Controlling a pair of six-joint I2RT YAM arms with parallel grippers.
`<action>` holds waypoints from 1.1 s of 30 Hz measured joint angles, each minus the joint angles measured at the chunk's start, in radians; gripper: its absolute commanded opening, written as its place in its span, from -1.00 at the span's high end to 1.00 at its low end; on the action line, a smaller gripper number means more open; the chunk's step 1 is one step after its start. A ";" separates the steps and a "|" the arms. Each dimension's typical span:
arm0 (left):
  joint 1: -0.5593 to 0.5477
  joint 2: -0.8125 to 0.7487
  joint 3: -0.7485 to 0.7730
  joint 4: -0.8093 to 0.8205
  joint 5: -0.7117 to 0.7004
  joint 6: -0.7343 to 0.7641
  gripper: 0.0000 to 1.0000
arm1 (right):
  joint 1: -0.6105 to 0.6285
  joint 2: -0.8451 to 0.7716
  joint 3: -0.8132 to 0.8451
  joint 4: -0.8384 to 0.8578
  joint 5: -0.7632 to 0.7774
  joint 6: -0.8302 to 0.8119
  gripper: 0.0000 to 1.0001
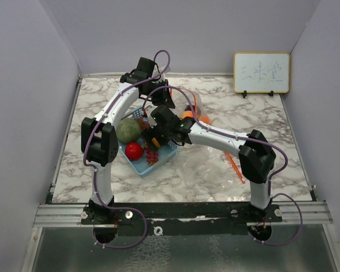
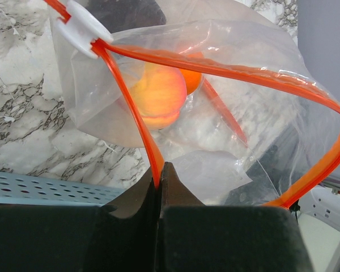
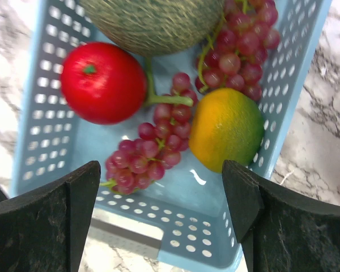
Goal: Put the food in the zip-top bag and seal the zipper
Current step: Pick up the fake fruit from the bin.
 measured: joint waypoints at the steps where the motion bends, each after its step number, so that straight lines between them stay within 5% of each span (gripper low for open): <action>1: 0.000 0.000 0.000 0.000 0.000 0.000 1.00 | 0.000 0.005 -0.006 0.005 0.023 -0.004 -0.76; 21: 0.000 0.000 0.000 0.000 0.000 0.008 1.00 | 0.001 0.097 -0.006 0.111 0.132 -0.057 -0.64; 25: 0.000 0.000 0.000 0.000 0.000 0.008 1.00 | 0.001 0.115 -0.005 0.137 0.150 -0.060 -0.25; 30: 0.000 0.000 0.000 0.000 0.000 0.008 1.00 | 0.001 0.132 -0.003 0.158 0.168 -0.076 0.81; 33: 0.000 0.000 0.000 0.000 0.000 0.008 1.00 | 0.001 0.124 -0.003 0.157 0.177 -0.080 0.90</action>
